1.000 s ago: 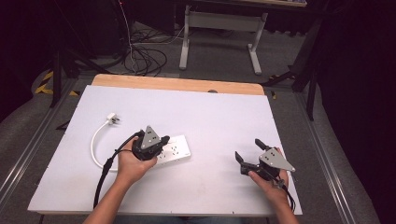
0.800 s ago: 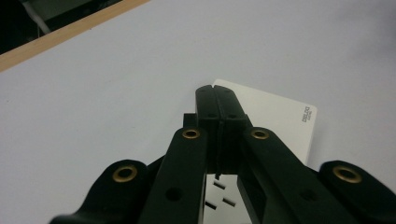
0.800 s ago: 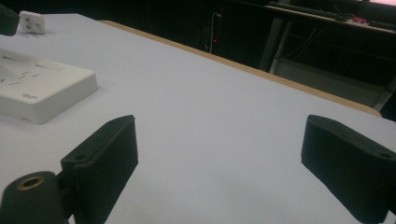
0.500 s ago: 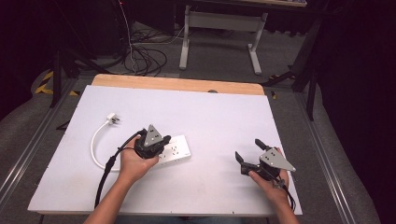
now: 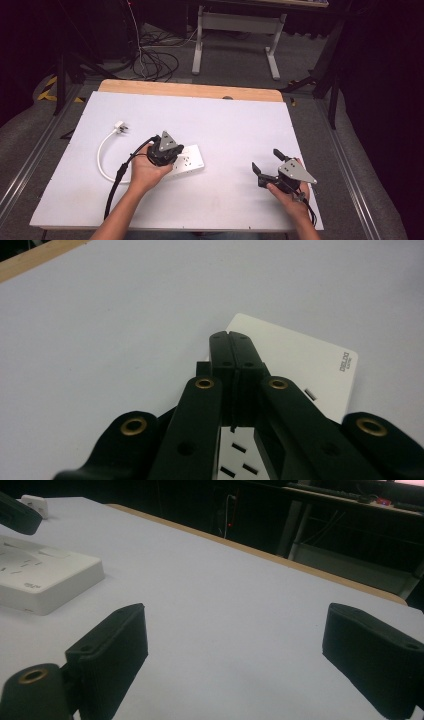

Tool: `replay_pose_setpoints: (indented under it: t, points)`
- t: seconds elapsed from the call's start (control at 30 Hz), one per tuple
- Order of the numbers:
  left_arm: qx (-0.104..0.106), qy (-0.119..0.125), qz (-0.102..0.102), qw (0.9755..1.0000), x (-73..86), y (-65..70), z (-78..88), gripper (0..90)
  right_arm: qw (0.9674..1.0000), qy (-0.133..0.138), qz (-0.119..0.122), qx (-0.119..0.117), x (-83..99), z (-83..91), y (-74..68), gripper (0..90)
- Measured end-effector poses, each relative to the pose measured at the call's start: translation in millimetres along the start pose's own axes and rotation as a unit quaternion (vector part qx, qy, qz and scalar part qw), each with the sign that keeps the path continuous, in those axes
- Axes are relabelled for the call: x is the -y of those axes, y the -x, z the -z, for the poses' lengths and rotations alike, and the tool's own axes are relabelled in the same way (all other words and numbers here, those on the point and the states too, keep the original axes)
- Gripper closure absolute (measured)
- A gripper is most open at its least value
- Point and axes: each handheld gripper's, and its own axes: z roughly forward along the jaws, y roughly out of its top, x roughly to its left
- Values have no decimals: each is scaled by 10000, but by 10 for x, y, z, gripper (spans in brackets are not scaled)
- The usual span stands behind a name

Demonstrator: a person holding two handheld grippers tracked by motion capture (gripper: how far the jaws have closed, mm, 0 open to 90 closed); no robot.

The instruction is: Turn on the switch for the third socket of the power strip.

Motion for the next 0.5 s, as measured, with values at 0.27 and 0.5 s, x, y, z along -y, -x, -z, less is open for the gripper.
replay_pose_setpoints:
  t: [0.27,0.5]
  points:
    - [22,-182,47,9998,-6,-27,-54,900,10000,-12,30,9,-3,-1,-4,117]
    - [44,-247,127,9996,-51,-31,-98,900,10000,-8,11,4,-3,0,-3,117]
